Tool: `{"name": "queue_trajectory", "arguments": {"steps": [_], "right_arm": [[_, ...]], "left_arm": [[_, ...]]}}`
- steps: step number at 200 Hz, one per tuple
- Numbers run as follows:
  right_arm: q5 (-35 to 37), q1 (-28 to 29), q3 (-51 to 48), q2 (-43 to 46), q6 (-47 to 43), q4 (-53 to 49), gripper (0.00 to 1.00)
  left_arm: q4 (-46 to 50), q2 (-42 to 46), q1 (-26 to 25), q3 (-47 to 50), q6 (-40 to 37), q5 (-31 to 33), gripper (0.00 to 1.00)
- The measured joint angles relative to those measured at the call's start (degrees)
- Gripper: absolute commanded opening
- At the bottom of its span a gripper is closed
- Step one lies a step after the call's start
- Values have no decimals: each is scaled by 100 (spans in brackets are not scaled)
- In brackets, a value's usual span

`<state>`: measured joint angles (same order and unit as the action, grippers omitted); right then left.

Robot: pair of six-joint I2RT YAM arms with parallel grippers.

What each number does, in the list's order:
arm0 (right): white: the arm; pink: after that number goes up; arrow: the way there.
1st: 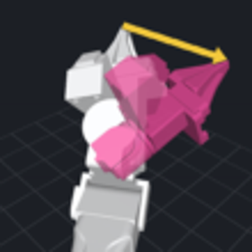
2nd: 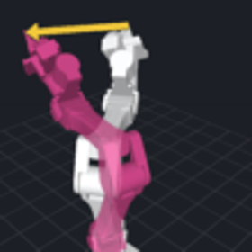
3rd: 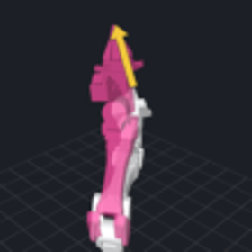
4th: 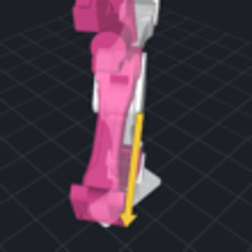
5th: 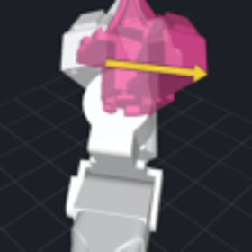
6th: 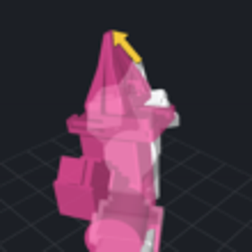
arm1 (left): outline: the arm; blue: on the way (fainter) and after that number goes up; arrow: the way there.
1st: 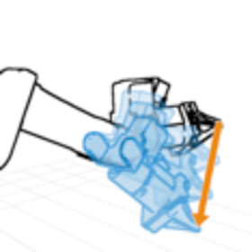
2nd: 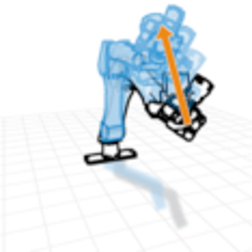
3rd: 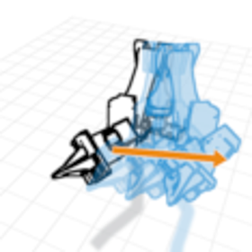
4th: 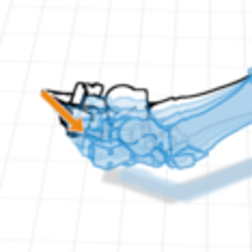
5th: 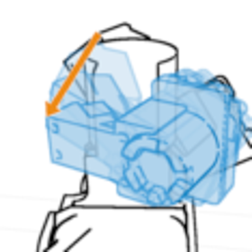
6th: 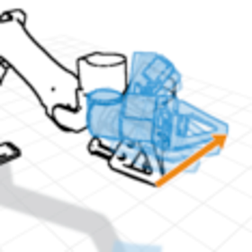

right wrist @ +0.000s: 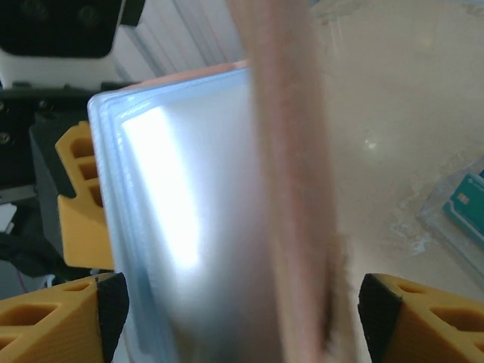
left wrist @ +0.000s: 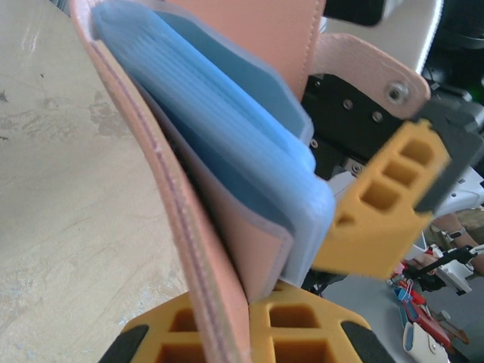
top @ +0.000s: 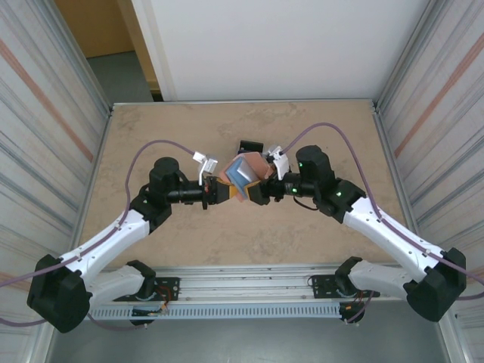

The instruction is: Take the credit cards out of the card holder

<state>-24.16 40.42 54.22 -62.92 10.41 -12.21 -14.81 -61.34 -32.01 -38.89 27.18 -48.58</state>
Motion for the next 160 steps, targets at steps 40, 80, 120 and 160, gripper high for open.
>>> {"name": "queue_trajectory", "arguments": {"steps": [40,80,120,160], "right_arm": [[345,153,81,-111,-168,-127,76],[428,157,81,-111,-197,-127,74],[380,155,81,-109,-195,-116,78],[262,74,81,-59,-192,-74,77]], "left_arm": [[4,-35,0,0,2,15,0],[13,-37,0,0,0,17,0],[17,-37,0,0,0,13,0],[17,-37,0,0,0,-4,0]]}}
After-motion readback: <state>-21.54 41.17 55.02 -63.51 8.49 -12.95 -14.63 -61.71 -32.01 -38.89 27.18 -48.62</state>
